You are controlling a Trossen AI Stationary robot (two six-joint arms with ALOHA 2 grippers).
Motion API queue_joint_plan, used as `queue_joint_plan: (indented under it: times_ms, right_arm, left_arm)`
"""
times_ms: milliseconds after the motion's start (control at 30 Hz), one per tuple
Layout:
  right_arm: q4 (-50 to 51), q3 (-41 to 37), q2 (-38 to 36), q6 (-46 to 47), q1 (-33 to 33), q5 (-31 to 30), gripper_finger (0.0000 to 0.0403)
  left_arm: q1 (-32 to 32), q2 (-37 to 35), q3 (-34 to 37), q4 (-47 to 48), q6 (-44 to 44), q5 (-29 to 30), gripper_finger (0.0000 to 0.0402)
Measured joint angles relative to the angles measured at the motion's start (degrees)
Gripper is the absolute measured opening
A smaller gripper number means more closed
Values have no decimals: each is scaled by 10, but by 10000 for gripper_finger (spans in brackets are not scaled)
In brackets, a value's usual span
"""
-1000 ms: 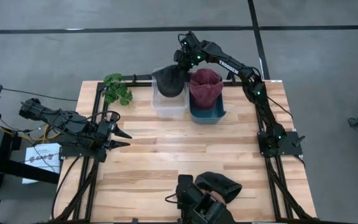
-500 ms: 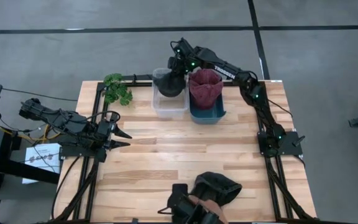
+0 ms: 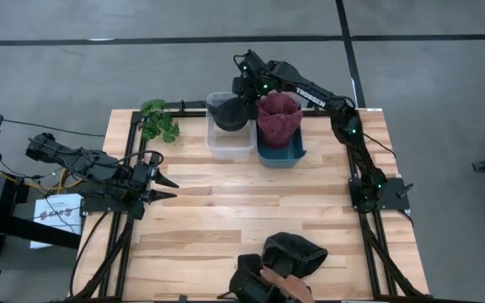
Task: Pick & Place hat
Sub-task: Put the left black cap into the transparent bin, then put the black cap into the transparent bin
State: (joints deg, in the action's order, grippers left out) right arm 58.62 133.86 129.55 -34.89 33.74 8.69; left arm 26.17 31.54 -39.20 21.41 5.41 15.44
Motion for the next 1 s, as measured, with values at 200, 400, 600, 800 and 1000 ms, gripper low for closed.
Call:
queue_joint_plan:
  times_ms: [200,400,600,800,1000]
  right_arm:
    - [14,0,-53,17,-5,25,233]
    - [96,0,-115,44,-28,54,218]
    - [177,0,-160,68,-106,47,194]
    - [253,0,-193,129,-184,51,179]
    - [315,0,-220,267,-265,48,171]
  left_arm:
    - [0,1,18,0,0,0,117]
    - [1,2,86,-73,87,-1,117]
    - [19,4,180,-225,129,-19,117]
    - [28,35,267,-449,125,-18,117]
    - [48,127,320,-655,100,-17,117]
